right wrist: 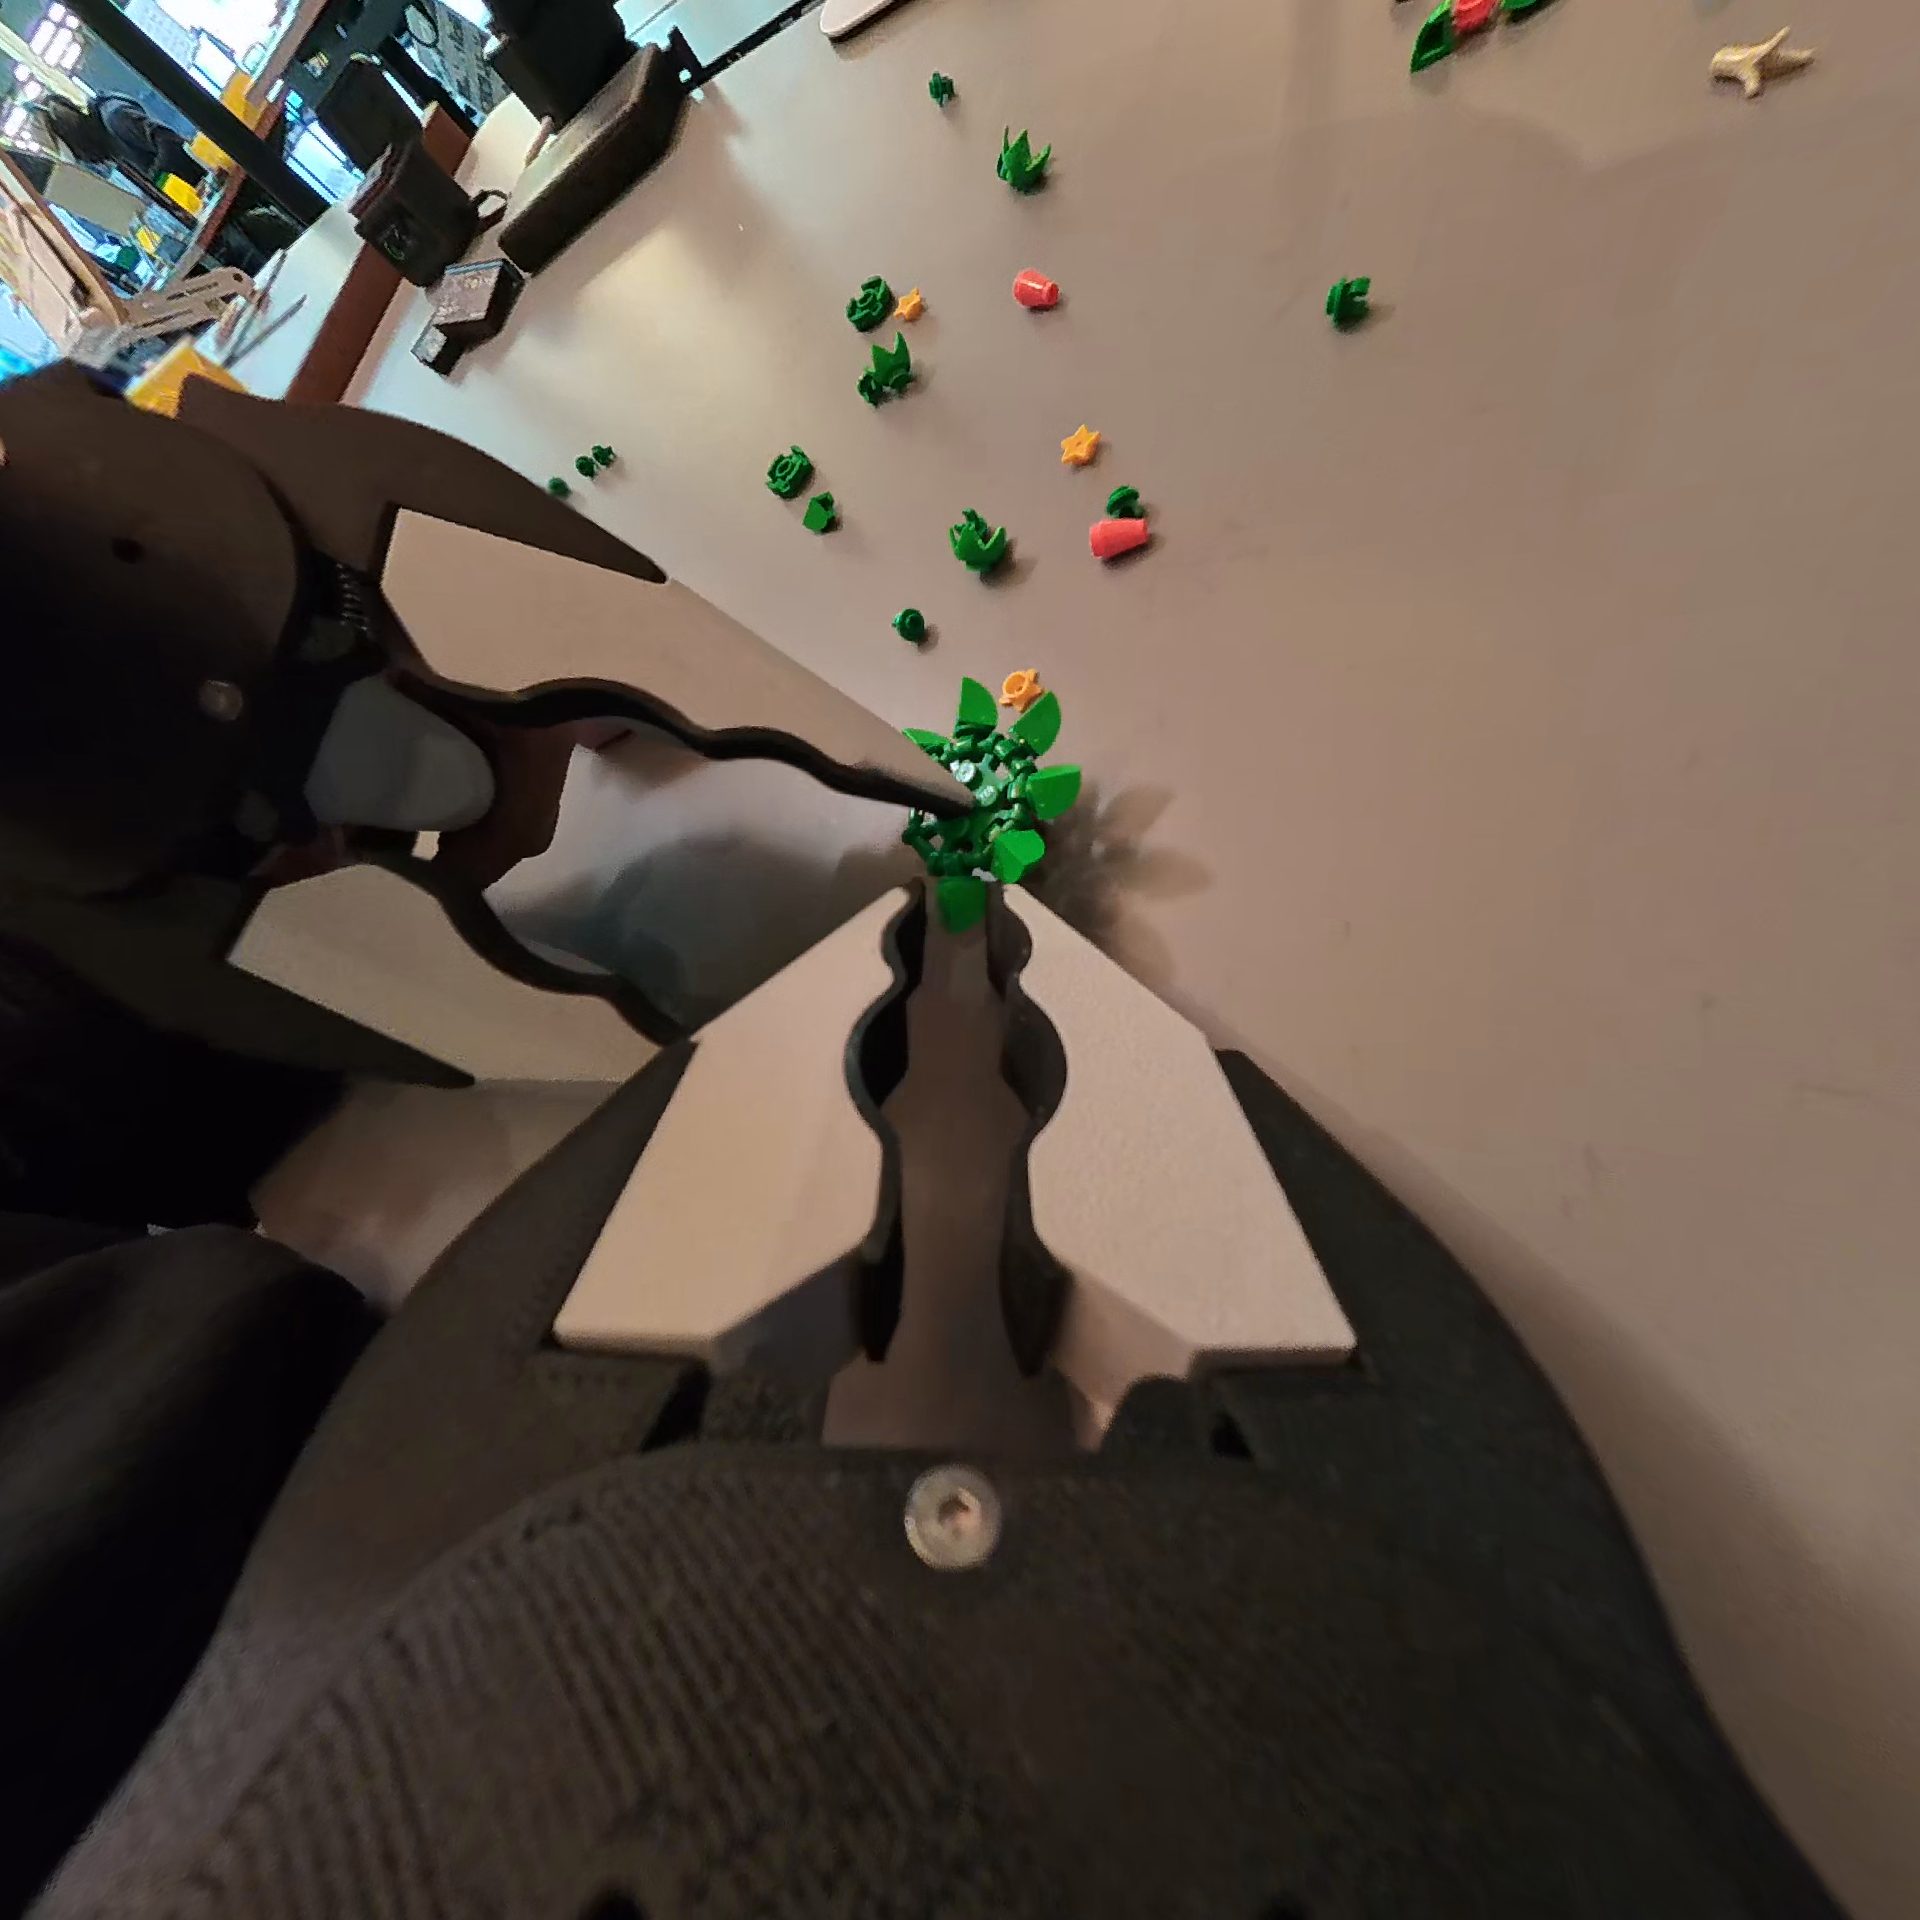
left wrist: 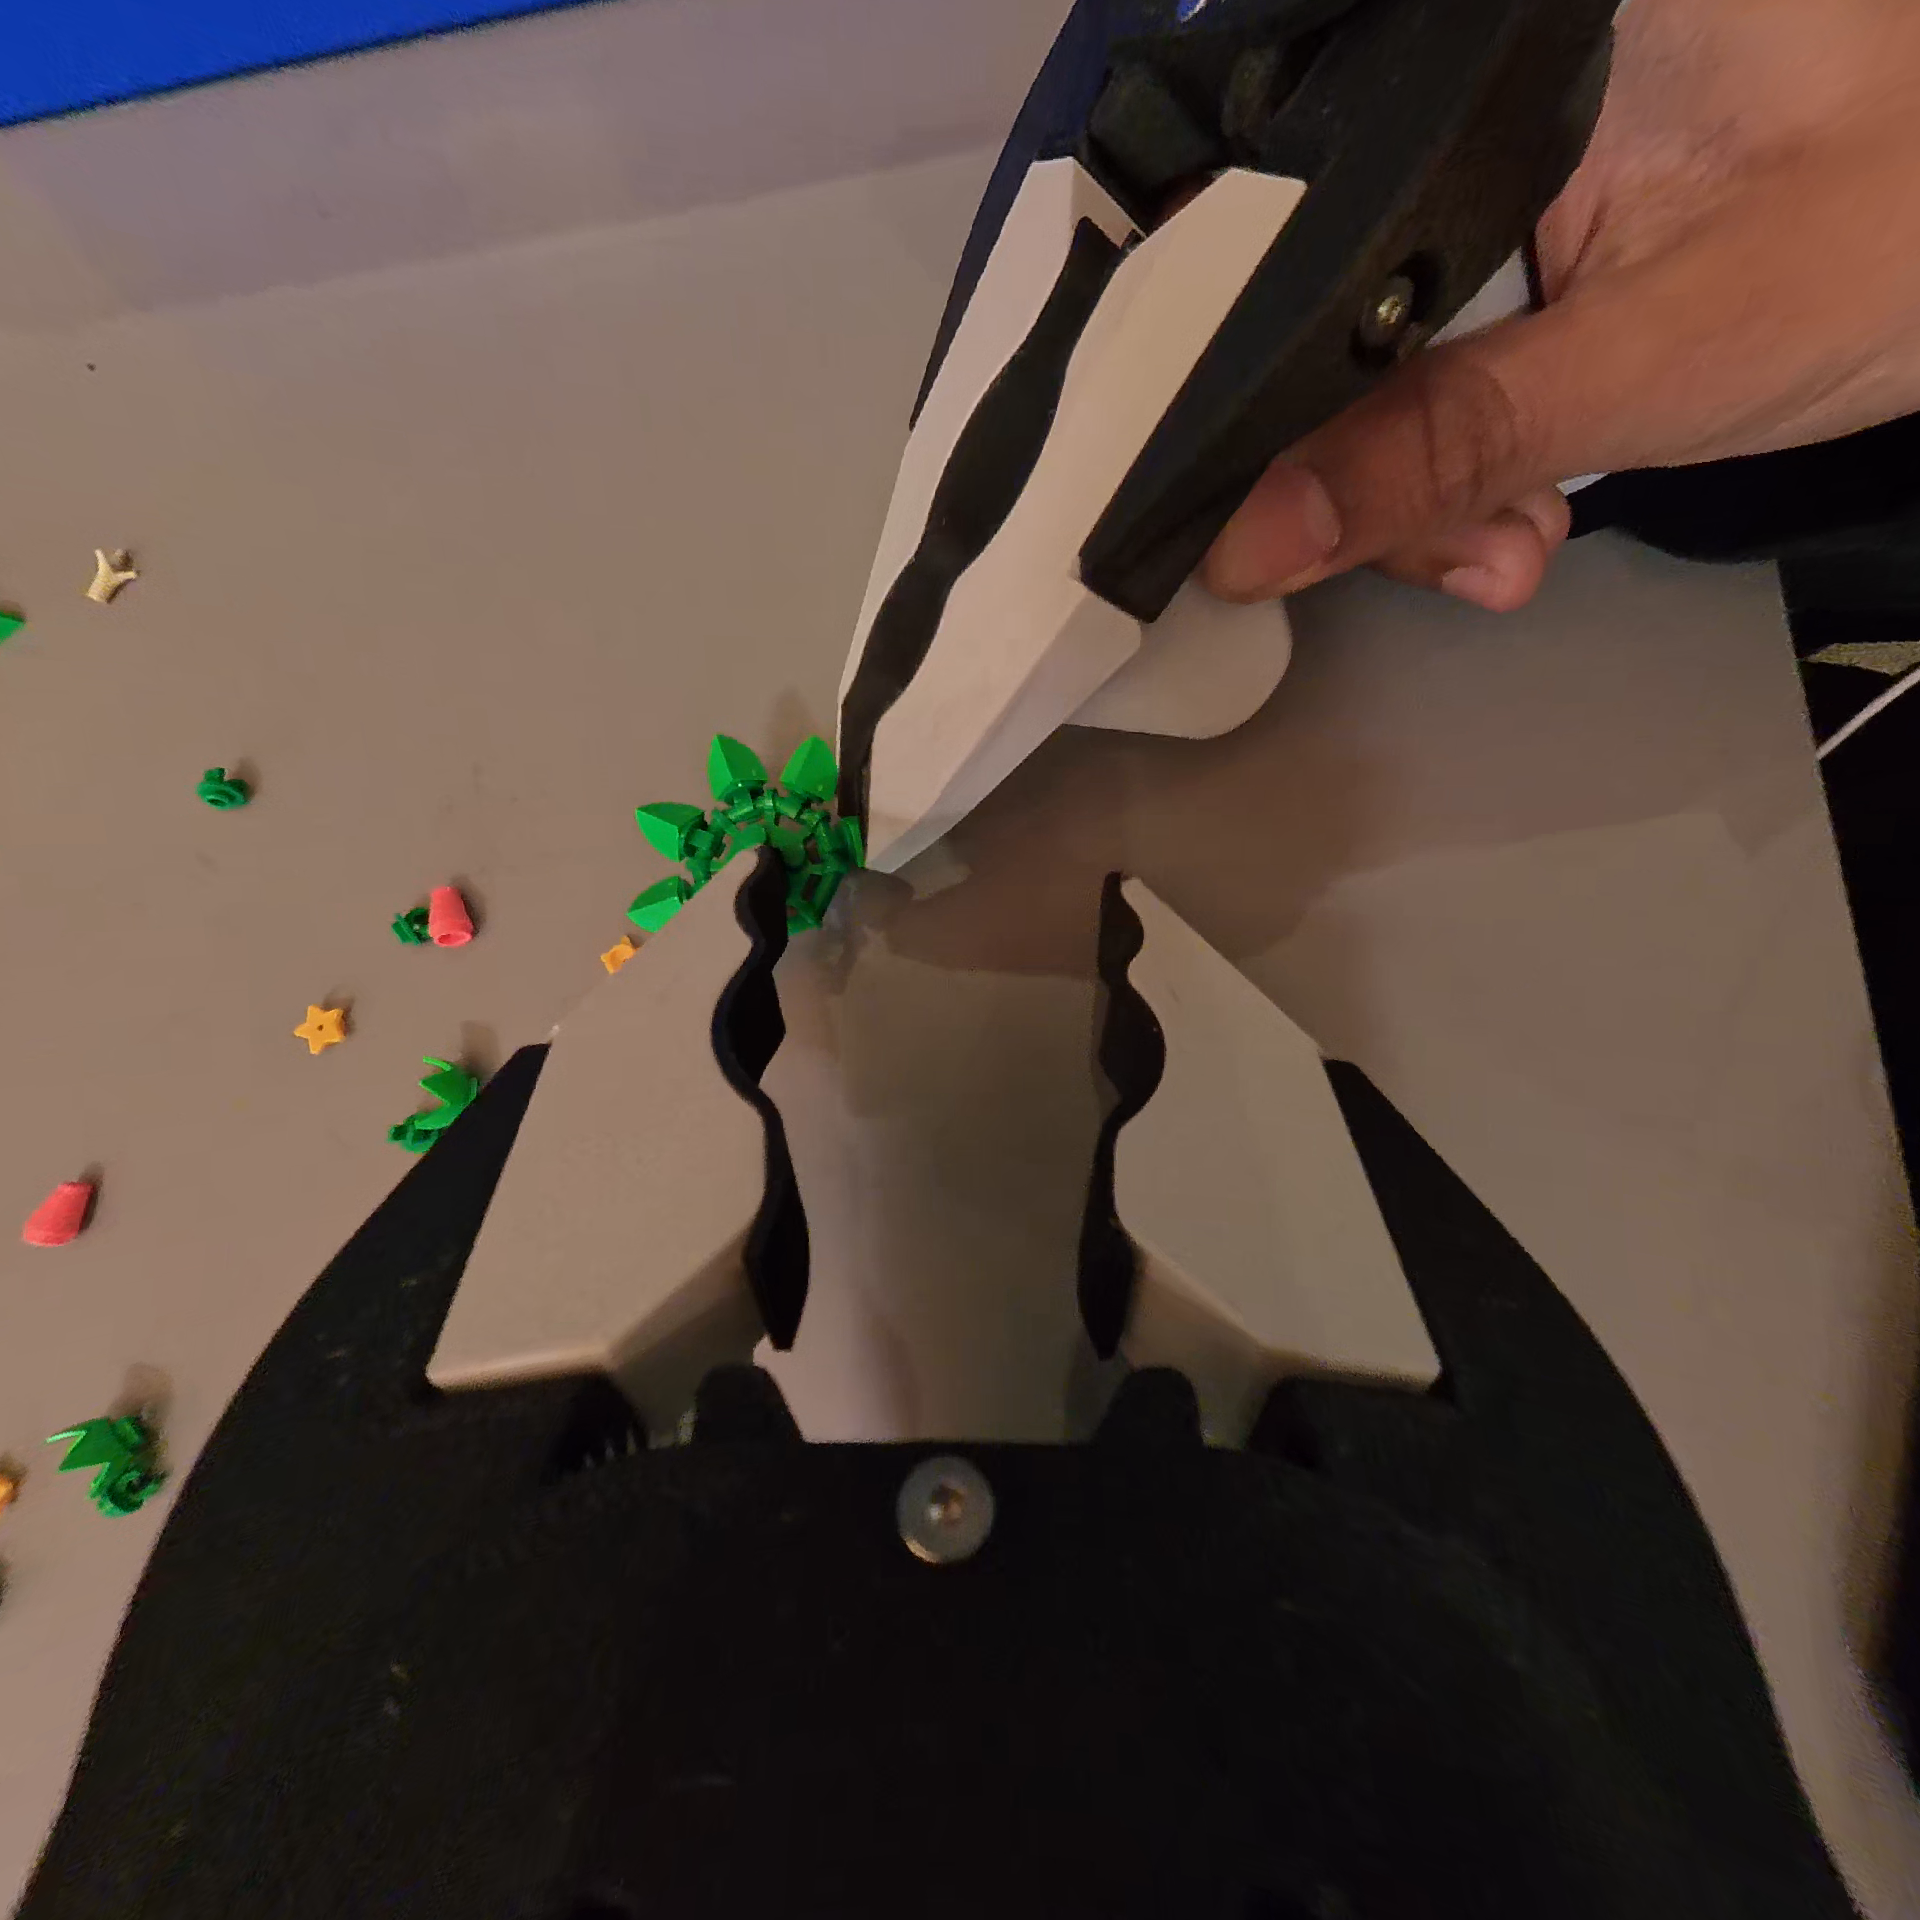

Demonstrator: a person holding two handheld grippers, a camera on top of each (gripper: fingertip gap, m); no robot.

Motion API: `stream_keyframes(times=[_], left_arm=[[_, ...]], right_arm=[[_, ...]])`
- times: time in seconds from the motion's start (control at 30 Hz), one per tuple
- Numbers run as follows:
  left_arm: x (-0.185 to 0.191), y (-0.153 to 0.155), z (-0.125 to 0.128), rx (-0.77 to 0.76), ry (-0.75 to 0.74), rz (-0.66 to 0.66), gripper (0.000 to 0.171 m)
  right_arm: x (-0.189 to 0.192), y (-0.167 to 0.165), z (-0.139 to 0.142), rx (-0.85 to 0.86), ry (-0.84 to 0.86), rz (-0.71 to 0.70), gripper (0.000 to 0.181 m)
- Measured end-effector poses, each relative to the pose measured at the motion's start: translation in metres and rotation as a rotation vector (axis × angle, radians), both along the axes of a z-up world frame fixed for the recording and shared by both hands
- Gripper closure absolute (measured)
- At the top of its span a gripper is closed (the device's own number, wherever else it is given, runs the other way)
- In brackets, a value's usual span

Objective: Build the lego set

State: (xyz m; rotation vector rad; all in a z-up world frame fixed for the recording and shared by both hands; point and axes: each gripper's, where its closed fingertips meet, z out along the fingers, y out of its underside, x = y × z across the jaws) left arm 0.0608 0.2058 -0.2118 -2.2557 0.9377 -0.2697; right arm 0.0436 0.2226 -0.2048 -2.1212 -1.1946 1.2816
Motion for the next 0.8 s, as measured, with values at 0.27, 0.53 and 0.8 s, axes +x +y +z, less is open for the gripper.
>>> stream_keyframes(times=[0.27, 0.53, 0.8], left_arm=[[-0.003, -0.011, 0.012, -0.059, -0.080, 0.011, 0.103], [-0.019, -0.026, 0.033, -0.026, -0.304, 0.082, 0.106], [-0.013, -0.020, 0.018, -0.100, -0.360, 0.122, 0.099]], right_arm=[[0.018, -0.001, 0.001, 0.111, -0.018, 0.011, 0.150], [0.022, -0.069, 0.000, 0.310, -0.044, 0.200, 0.146], [0.019, -0.068, -0.013, 0.399, -0.133, 0.225, 0.151]])
